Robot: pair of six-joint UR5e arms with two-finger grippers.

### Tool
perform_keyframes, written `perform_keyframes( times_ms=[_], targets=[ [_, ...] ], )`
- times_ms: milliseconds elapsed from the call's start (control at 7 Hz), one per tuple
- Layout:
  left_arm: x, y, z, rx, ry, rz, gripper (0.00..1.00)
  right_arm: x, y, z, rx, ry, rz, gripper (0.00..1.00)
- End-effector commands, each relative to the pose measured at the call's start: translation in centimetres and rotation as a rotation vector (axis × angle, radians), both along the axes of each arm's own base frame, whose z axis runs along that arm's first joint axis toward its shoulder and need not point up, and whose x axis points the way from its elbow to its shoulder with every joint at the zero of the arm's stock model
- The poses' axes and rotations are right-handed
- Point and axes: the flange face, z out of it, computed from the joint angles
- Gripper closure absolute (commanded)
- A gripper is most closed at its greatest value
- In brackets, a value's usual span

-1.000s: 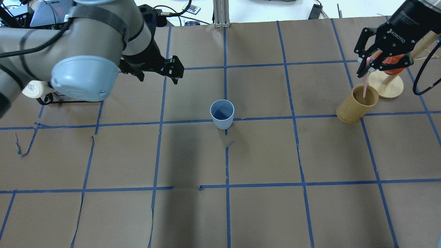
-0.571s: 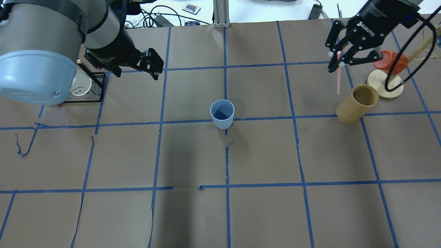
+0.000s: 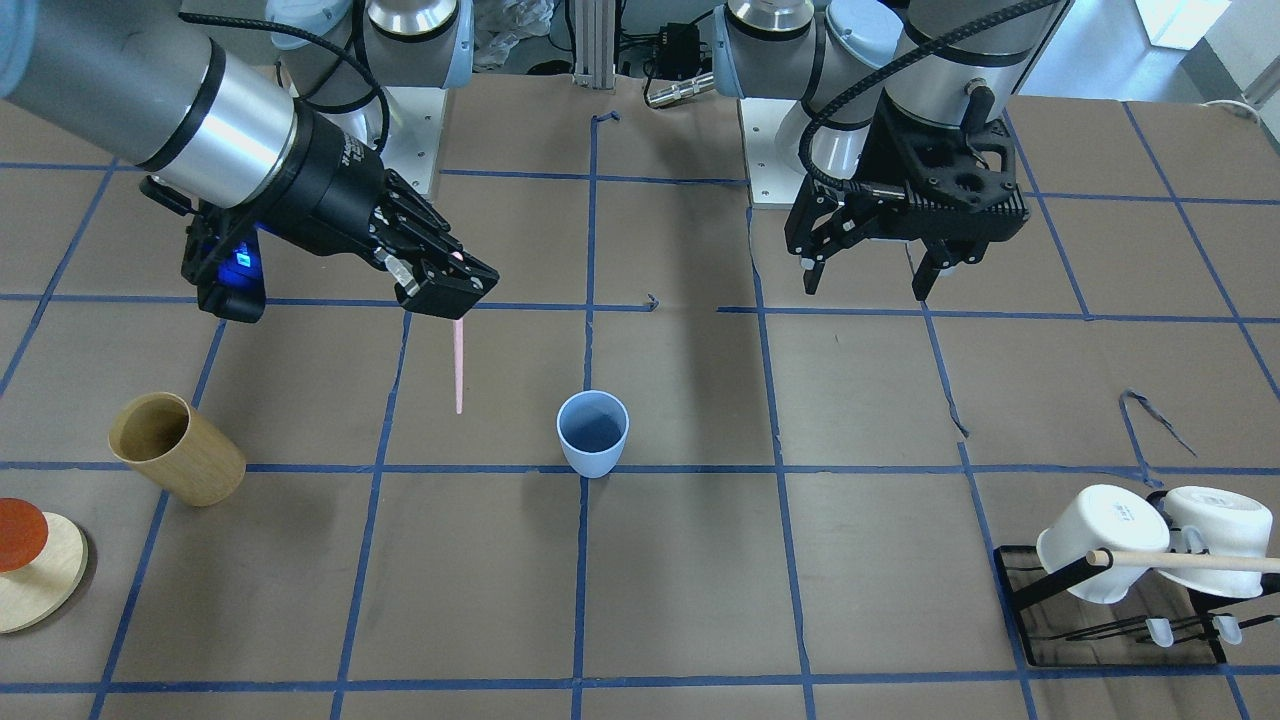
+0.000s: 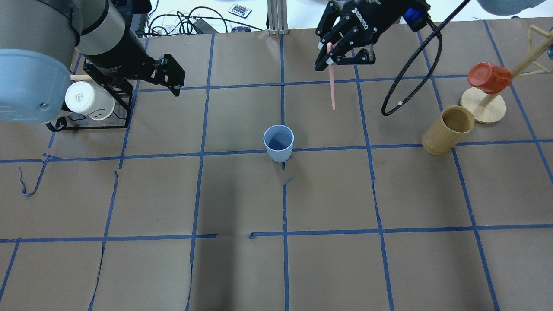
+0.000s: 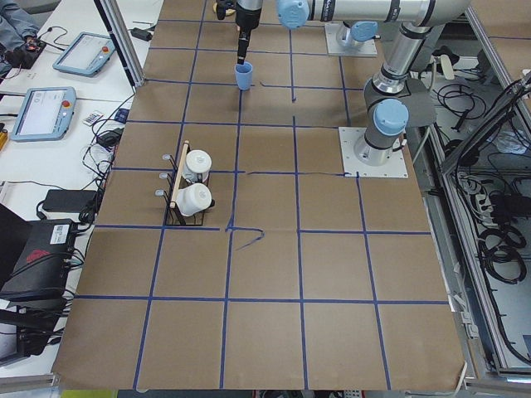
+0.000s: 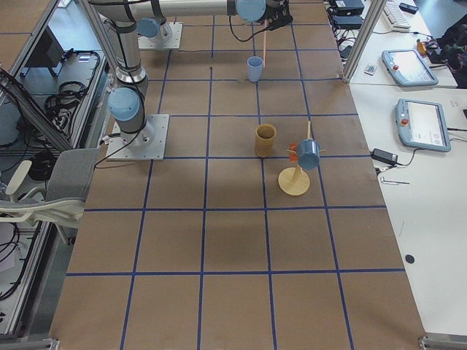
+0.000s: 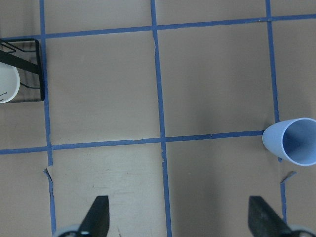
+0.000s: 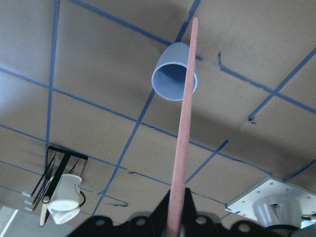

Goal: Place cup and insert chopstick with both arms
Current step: 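Move the pink chopstick with the right gripper above the blue cup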

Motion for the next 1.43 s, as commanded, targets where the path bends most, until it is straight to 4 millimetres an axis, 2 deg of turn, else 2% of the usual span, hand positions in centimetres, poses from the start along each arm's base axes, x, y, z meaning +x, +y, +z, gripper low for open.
perform_keyframes(
  times_ms=[0,143,286,571,1286],
  targets=[
    [0.5,0.2,0.4,0.055,-0.002,0.020,0.00,2.5,-1.0,-0.8,0.015,-0.128,-0.007,1.00],
    [0.5,-0.3,0.7,0.052,0.001,0.046,0.00,3.6,-1.8,-2.4,0.016,-0.145,0.008,1.00],
    [0.5,-0.6,0.8,0.054,0.005,0.075,0.00,4.3,-1.8,-4.1,0.034,-0.176,0.012,1.00],
    [0.5,-0.5,0.8,0.068,0.006,0.076,0.00,4.5,-1.1,-7.4,0.065,-0.192,0.009,1.00],
    [0.5,-0.5,0.6,0.074,0.006,0.076,0.00,4.7,0.1,-11.2,0.125,-0.221,0.003,1.00]
  ],
)
